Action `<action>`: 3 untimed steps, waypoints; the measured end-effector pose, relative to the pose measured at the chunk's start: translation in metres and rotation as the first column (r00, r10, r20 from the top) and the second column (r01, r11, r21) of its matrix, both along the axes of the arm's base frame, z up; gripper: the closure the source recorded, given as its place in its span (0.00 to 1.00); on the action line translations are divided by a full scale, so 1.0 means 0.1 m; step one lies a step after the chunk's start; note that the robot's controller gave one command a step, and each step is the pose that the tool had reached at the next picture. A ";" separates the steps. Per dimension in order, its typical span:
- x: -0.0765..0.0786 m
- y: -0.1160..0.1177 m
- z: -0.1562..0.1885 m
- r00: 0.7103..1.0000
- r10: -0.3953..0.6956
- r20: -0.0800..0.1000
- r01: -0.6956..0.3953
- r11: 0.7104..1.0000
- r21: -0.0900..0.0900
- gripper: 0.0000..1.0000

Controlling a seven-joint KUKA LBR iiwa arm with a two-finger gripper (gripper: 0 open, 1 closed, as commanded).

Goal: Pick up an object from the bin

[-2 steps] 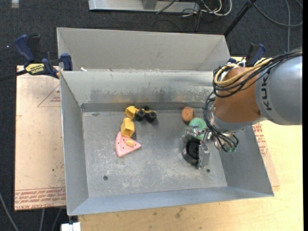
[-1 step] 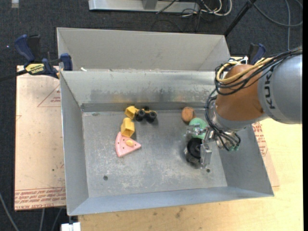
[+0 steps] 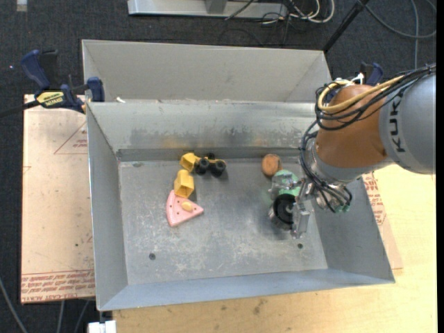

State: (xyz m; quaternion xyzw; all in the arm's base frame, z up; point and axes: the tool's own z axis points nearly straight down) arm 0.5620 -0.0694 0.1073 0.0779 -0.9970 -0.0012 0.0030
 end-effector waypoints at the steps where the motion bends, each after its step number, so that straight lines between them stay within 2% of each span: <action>1: 0.02 0.00 0.19 1.000 0.000 0.010 0.000 1.000 -0.001 1.00; 3: 0.02 0.00 0.36 1.000 0.000 0.009 0.000 1.000 -0.001 1.00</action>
Offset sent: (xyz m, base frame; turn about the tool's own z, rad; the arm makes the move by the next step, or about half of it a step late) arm -0.0001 0.0000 0.0507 0.0000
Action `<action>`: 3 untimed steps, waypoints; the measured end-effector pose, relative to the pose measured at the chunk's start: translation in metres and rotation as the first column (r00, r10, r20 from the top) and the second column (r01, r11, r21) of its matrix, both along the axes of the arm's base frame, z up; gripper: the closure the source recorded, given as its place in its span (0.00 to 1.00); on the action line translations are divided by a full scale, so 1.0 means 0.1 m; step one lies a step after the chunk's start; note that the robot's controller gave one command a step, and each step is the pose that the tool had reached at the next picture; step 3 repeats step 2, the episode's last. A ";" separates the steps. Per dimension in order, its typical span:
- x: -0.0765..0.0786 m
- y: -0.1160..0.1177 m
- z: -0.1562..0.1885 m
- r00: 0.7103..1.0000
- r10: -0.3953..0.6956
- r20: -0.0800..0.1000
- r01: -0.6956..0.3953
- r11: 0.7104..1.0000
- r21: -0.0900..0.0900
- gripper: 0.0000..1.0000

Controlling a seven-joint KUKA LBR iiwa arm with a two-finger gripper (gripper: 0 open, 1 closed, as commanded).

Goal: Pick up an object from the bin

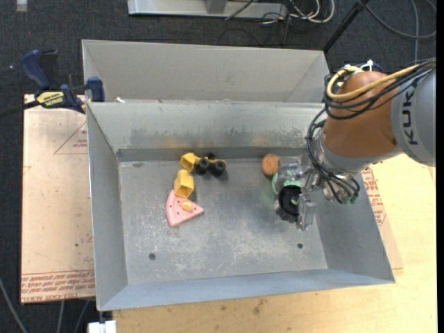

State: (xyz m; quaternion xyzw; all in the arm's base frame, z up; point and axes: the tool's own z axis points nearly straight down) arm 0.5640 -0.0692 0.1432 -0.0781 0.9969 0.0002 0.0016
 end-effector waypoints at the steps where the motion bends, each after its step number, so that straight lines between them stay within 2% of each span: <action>1: 0.00 0.00 0.07 1.000 0.000 0.000 0.000 1.000 0.000 1.00; 3: 0.00 0.01 0.16 1.000 0.001 -0.002 -0.001 1.000 0.000 1.00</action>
Offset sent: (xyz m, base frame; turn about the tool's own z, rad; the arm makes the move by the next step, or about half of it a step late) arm -0.0001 0.0001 0.0421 0.0000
